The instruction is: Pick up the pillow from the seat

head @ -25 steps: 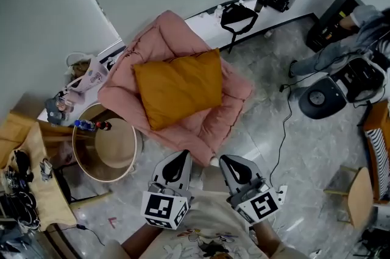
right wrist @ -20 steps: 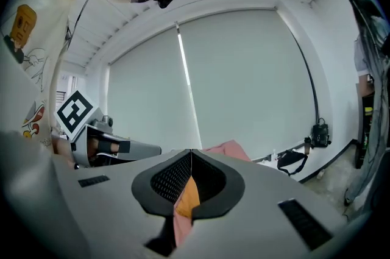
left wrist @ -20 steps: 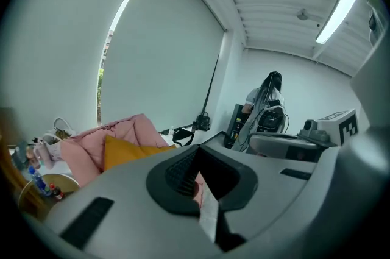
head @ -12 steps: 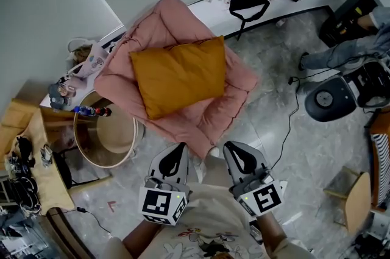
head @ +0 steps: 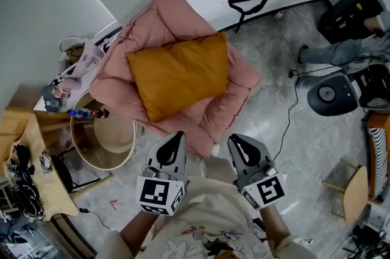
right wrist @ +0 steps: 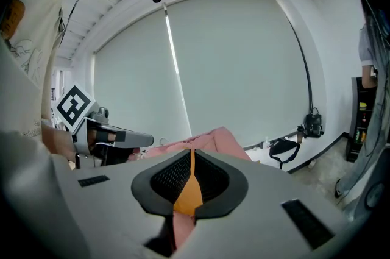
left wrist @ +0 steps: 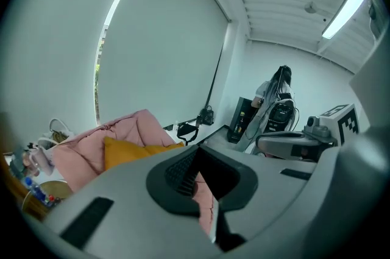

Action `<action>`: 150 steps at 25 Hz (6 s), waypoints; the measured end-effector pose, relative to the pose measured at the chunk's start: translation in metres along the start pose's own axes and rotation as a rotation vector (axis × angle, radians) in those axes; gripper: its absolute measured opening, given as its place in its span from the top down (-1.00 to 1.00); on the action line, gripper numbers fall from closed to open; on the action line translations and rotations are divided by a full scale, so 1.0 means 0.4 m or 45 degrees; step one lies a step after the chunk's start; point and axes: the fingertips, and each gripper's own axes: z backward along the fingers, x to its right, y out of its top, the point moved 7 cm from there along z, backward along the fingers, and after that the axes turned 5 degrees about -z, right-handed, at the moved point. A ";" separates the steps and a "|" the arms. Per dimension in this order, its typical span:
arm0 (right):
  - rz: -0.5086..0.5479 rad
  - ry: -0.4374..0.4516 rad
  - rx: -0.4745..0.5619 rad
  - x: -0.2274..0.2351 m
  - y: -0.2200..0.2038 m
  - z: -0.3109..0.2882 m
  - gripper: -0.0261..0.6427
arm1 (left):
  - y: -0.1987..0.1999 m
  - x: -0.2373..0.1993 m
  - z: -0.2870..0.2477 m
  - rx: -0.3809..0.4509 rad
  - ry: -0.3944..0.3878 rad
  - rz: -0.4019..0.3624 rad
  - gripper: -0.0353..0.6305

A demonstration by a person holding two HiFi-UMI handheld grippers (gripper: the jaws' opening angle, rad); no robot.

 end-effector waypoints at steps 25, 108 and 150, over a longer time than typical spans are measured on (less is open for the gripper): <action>0.011 0.010 -0.203 0.104 -0.022 -0.441 0.53 | -0.096 -0.422 -0.215 -0.114 0.247 0.133 0.57; -0.307 -0.537 -0.459 0.682 -0.485 -0.930 0.03 | -0.362 -0.770 -0.763 -0.411 0.455 0.141 0.46; -0.264 -0.563 -0.469 0.651 -0.488 -0.868 0.85 | -0.310 -0.673 -0.724 -0.328 0.402 0.070 0.60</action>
